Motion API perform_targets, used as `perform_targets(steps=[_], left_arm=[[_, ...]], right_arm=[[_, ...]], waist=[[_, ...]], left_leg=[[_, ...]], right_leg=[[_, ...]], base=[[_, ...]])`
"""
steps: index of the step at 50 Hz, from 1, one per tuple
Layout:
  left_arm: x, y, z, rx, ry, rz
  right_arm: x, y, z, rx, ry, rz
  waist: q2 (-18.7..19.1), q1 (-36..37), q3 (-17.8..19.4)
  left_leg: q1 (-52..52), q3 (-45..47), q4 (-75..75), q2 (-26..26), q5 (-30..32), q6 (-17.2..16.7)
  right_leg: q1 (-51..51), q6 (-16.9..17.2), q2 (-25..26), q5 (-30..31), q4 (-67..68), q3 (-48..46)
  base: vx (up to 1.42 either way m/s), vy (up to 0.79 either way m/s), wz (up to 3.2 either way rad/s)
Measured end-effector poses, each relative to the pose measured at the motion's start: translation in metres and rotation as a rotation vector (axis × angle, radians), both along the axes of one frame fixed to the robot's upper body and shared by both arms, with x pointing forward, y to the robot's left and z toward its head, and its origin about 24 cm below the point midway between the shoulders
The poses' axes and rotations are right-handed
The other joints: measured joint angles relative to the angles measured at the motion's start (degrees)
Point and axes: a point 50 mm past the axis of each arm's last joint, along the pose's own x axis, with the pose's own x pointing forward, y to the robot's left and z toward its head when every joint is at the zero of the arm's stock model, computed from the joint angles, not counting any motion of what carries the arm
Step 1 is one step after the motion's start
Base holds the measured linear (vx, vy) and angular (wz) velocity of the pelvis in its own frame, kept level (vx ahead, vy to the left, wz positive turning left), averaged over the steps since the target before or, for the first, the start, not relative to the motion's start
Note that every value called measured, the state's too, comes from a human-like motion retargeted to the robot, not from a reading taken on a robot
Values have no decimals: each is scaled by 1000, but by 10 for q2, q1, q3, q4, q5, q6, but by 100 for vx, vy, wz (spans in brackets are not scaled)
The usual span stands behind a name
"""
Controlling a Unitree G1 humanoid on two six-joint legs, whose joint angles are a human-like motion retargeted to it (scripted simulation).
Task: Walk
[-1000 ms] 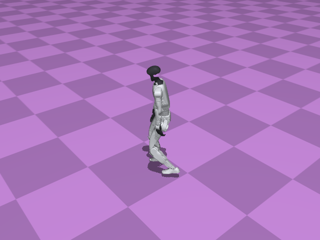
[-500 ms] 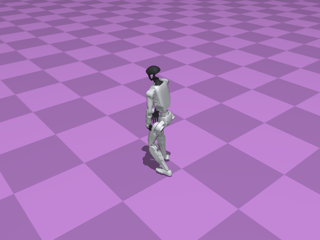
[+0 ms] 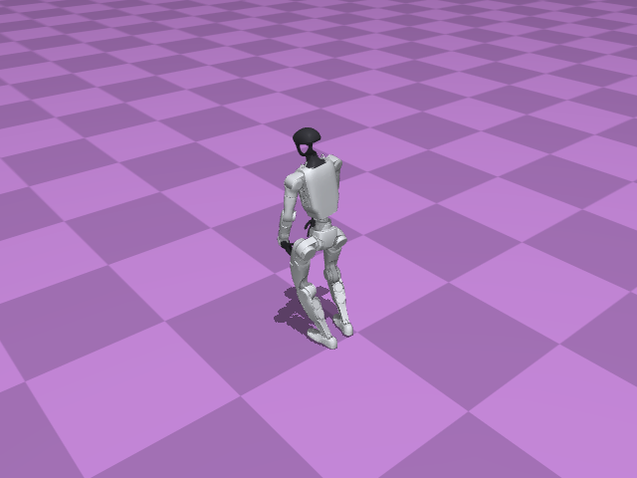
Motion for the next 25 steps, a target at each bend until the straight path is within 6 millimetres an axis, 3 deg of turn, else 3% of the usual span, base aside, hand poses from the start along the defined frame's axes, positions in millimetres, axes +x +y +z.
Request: perform_targets(steps=[13,25], left_arm=[[-9,0,-1,-7,5,-70],[-5,23,4,47,-50,-98]], right_arm=[[-3,5,0,-16,-23,115],[3,23,8,-51,-104,379]], waist=[[-16,-6,-1],[-32,7,-8]], left_leg=[[25,11,-35,-31,19,3],[52,-3,-109,-53,53,-3]], right_leg=[[-25,9,-43,-12,61,17],[-35,-10,-92,-30,82,-9]], base=[[0,0,-2],[1,-3,2]])
